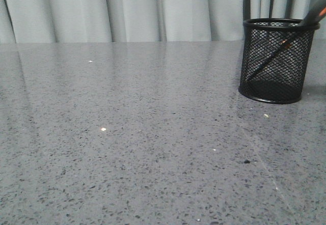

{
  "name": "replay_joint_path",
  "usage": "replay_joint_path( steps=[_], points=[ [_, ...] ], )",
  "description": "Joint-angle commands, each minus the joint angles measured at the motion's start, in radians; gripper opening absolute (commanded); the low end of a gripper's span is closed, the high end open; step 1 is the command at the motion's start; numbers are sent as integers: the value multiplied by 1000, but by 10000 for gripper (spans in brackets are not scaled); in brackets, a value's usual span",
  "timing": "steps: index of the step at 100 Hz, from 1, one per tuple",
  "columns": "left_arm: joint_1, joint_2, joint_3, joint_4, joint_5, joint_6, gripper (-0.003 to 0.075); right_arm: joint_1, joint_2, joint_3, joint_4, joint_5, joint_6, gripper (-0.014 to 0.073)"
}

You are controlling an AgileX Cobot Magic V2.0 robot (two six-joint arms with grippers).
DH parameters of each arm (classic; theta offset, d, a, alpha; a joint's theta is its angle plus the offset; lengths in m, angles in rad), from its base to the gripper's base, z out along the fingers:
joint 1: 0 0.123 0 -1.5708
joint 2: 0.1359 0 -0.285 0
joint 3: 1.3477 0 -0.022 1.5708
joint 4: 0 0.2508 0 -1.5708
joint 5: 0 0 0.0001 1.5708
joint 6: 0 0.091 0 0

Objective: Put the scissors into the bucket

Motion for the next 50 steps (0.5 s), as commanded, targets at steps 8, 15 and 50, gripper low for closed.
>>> replay_joint_path(
  steps=[8,15,50],
  points=[
    [2,-29,41,-8,-45,-4,-20,-1,-10,-18,2,-84,-6,-45],
    [2,-29,41,-8,-45,-4,-20,-1,-10,-18,4,-84,-6,-45],
    [2,-28,41,-8,-45,-4,-20,-19,-10,151,-109,-264,223,-45]
  ],
)
